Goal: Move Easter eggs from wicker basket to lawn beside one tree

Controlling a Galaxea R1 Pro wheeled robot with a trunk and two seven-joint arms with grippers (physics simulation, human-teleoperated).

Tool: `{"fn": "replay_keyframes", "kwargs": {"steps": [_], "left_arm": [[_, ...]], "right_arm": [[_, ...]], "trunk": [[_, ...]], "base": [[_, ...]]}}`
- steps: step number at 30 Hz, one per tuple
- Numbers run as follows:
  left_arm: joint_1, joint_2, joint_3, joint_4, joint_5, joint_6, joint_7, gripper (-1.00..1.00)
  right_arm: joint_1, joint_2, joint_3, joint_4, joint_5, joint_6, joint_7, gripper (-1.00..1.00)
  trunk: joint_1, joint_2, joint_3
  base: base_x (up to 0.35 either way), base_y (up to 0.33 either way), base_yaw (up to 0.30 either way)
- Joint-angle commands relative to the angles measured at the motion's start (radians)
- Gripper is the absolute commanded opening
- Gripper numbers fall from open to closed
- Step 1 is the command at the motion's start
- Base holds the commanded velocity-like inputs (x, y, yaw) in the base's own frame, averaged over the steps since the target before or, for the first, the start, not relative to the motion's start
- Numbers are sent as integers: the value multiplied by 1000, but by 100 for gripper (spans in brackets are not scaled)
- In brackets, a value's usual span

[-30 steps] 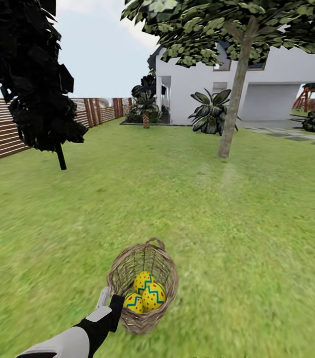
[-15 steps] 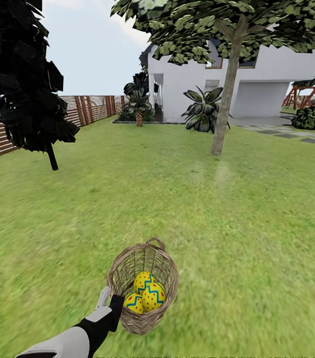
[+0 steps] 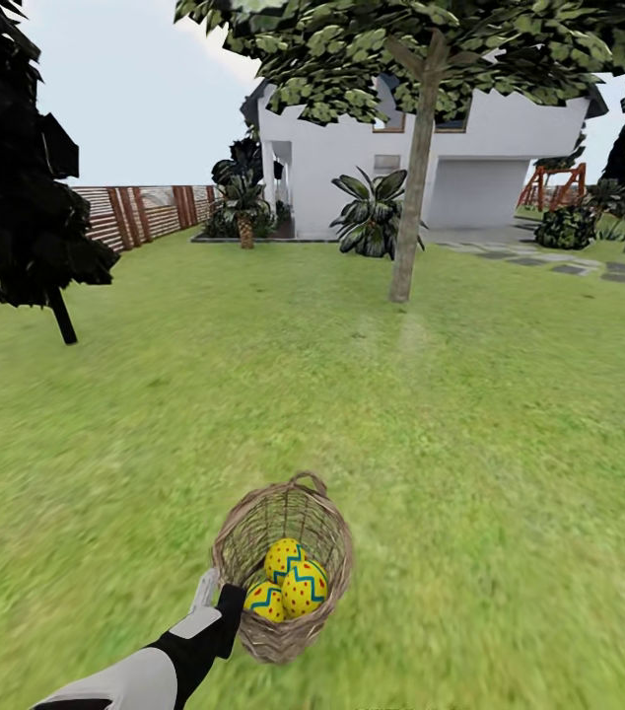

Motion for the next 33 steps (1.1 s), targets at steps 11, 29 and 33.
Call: {"fn": "replay_keyframes", "kwargs": {"steps": [11, 29, 33], "left_arm": [[0, 0, 7, -3, -5, -2, 6, -100], [0, 0, 8, -3, -5, -1, 6, -100], [0, 0, 7, -2, -5, -1, 6, -100]], "right_arm": [[-1, -2, -8, 1, 9, -4, 3, 100], [-1, -2, -8, -2, 13, -4, 1, 100], [-1, -3, -6, -4, 21, -5, -4, 100]], "trunk": [[-42, 76, 34], [-111, 202, 90], [-126, 230, 103]], "base": [[0, 0, -285], [0, 0, -191], [0, 0, -1]]}}
